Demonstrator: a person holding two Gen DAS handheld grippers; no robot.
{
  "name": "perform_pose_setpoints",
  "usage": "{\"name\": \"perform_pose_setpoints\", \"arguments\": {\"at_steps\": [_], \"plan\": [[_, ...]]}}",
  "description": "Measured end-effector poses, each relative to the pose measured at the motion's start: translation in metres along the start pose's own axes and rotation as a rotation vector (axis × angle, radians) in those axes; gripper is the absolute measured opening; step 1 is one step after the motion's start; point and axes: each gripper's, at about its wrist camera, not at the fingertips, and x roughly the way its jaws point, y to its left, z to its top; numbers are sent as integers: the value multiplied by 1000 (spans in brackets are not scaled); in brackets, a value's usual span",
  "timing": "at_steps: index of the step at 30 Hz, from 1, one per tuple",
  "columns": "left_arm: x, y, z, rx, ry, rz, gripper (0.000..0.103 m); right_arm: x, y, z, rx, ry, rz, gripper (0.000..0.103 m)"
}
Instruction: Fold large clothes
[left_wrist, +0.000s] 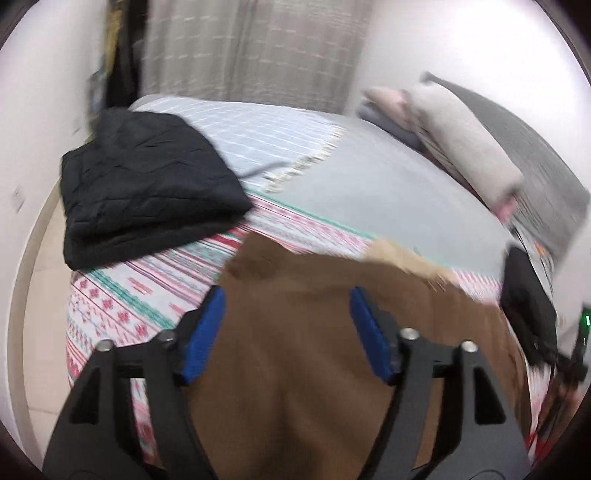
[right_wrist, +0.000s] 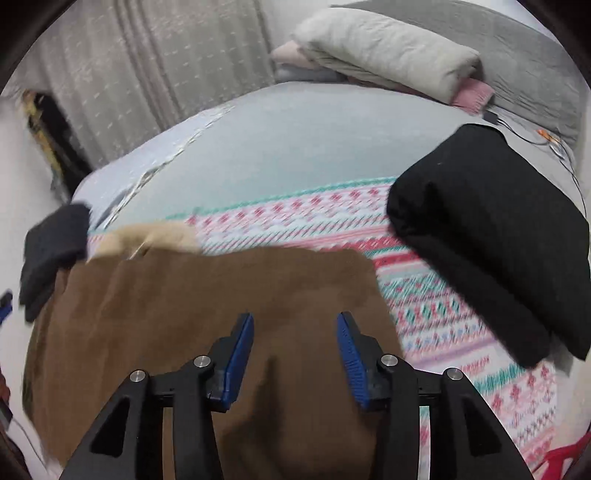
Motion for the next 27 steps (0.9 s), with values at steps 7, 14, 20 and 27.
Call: {"name": "perform_pose_setpoints", "arguments": {"at_steps": [7,14,20,27], "plan": [[1,-60,-105,194,219,-41,74,-13,59,-63,-87,116,160,49],[-33,-68,-144,281,178,54,74,-26,96,-118,-189,153,89,54],[-75,-48,-151,143,147,14,74,-69,98,-142,-112,105,133,57],[-77,-52,-173,180,151,15,74,-90,98,-162,-23,37,145,65]]}}
